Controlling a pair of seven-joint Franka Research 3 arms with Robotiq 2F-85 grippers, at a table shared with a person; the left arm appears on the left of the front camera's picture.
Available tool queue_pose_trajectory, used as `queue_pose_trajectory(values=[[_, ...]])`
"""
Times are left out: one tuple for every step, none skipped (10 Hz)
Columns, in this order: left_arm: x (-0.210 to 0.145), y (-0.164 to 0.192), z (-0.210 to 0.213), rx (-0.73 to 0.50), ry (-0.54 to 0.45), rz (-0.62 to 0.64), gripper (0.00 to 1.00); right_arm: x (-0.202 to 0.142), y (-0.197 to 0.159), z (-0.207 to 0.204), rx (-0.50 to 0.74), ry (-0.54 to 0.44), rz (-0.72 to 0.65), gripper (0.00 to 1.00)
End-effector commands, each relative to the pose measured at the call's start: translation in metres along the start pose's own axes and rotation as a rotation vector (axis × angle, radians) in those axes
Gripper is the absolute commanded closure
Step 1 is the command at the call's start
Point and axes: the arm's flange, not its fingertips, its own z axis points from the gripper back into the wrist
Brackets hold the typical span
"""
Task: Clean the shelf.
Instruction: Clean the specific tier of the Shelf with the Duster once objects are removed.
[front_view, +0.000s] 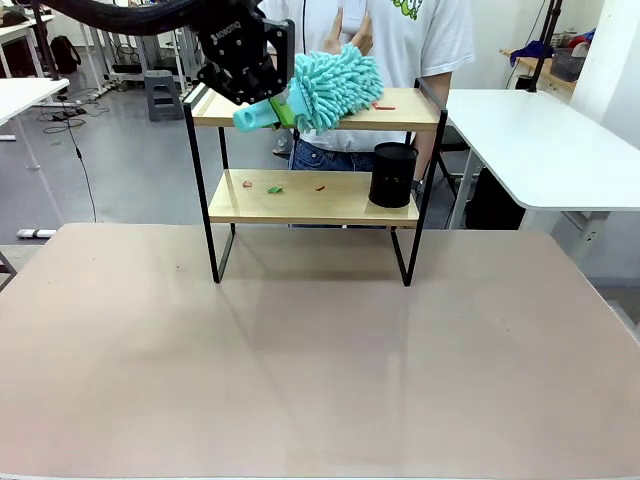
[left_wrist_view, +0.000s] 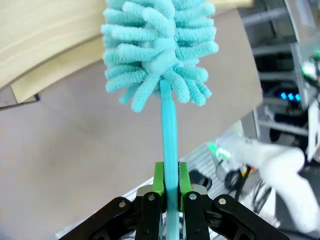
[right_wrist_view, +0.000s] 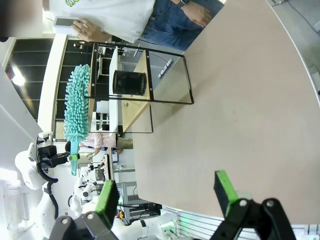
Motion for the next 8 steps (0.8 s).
queue_pose_trajectory(values=[[-0.006, 0.014, 0.012, -0.062, 0.135, -0.149, 0.87, 0.002, 0.001, -0.001, 0.022, -0.013, 0.024, 0.0], [-0.012, 0.023, 0.018, -0.075, 0.19, -0.204, 0.87, 0.002, 0.001, -0.001, 0.022, -0.013, 0.024, 0.0], [-0.02, 0.033, 0.026, -0.115, 0.258, -0.282, 0.87, 0.002, 0.001, -0.001, 0.022, -0.013, 0.024, 0.0], [-0.032, 0.043, 0.039, -0.213, 0.341, -0.419, 0.87, 0.002, 0.001, -0.001, 0.022, -0.013, 0.024, 0.0], [-0.046, 0.05, 0.05, -0.266, 0.369, -0.498, 0.87, 0.002, 0.001, -0.001, 0.022, -0.013, 0.024, 0.0], [-0.06, 0.056, 0.061, -0.325, 0.362, -0.571, 0.87, 0.002, 0.001, -0.001, 0.022, -0.013, 0.024, 0.0], [-0.066, 0.055, 0.064, -0.339, 0.339, -0.596, 0.87, 0.002, 0.001, -0.001, 0.022, -0.013, 0.024, 0.0], [-0.069, 0.055, 0.062, -0.342, 0.333, -0.611, 0.87, 0.002, 0.001, -0.001, 0.022, -0.013, 0.024, 0.0]])
